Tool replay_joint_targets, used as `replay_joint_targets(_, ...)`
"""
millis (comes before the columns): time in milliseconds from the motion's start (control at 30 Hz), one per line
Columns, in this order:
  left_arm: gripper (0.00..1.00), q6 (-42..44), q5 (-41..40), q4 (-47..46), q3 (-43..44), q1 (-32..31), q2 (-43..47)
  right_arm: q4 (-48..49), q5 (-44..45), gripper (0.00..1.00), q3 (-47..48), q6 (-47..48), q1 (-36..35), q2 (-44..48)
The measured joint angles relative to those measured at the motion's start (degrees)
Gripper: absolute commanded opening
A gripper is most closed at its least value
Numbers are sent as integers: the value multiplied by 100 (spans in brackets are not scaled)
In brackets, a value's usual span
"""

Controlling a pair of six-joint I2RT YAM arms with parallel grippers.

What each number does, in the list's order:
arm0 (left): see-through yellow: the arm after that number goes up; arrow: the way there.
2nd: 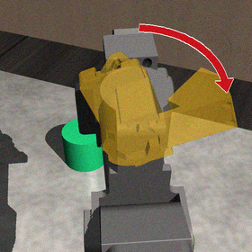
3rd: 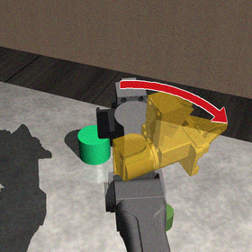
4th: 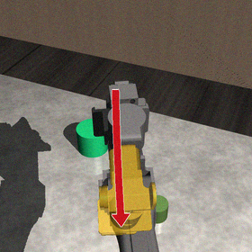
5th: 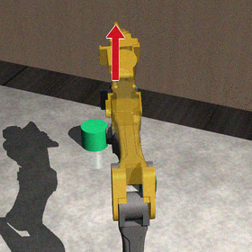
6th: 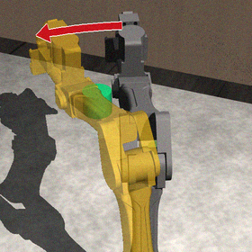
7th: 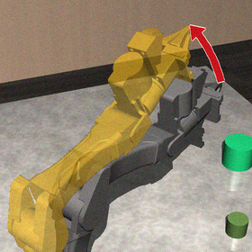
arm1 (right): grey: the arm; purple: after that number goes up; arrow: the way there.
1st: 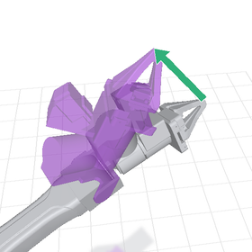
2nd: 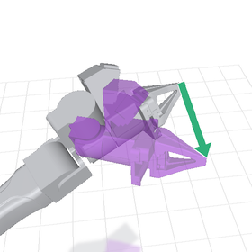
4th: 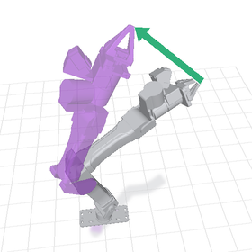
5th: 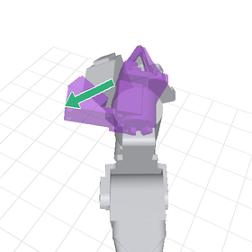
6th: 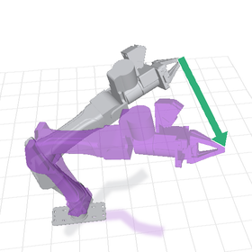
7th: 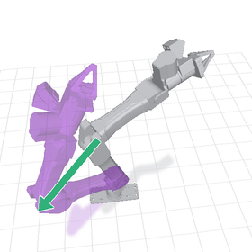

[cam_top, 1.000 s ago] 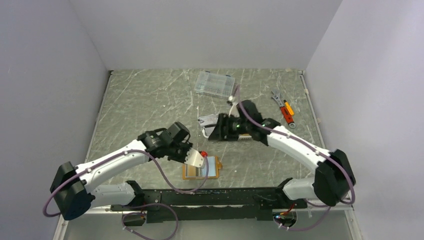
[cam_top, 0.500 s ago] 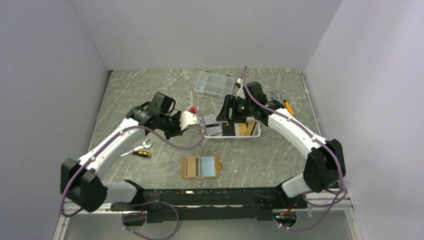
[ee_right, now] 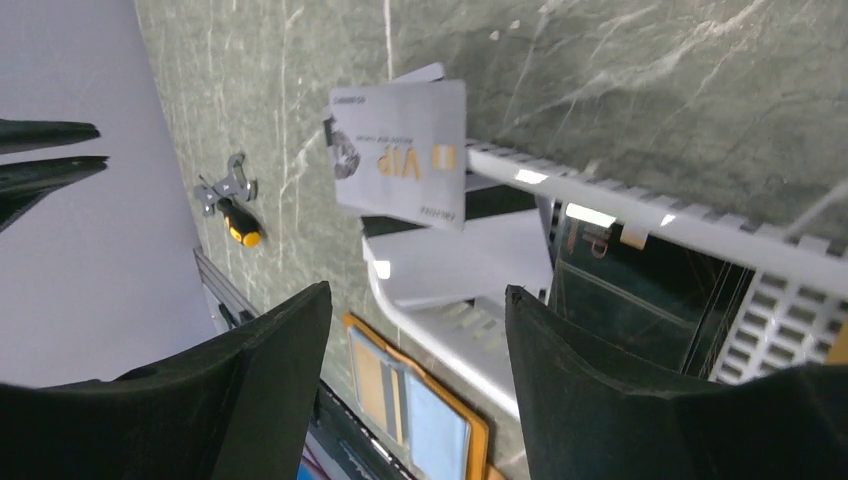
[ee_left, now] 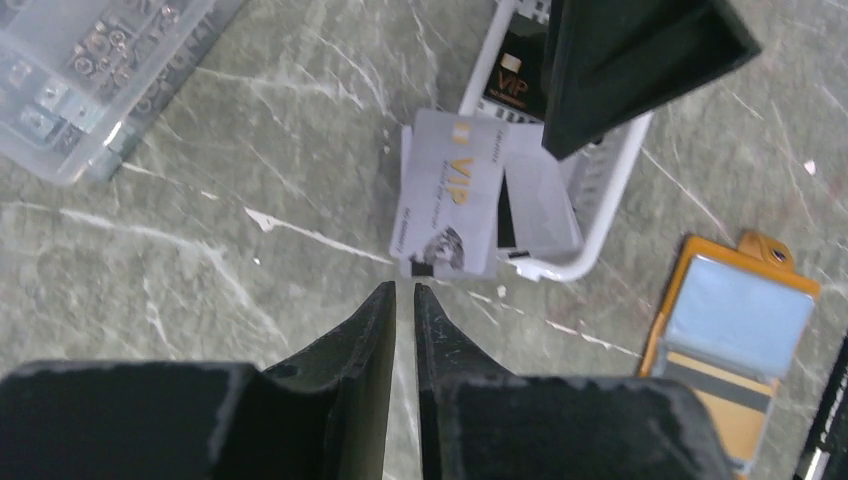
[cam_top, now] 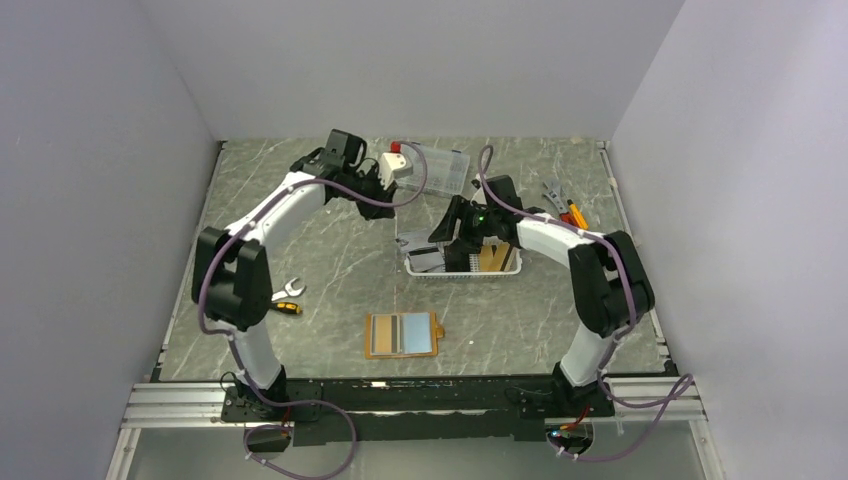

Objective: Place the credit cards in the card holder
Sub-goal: Pick up the credit card from the storage box.

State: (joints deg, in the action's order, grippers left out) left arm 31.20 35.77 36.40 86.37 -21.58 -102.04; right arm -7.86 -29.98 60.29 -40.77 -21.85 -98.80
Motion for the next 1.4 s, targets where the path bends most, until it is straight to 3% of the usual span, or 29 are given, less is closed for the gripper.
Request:
replay_joint_targets(367,16,-151,376,-162,492,-15,-977,1003,-380,55,7,-557,221,-887)
replay_joint_targets(767,14,-37,358,-315,26,-308,-1014,2124,-656,41,-101,-1178,232,-1084)
replay_joint_targets(1200,10,280,133,-376,-160,-509,-1021,2623,-769,31,-315,-1646,164,-1309)
replay_joint_targets(1400,9,426,98,-315,-192,-568,-1021,2813,-758,14,-350,-1797,98,-1368)
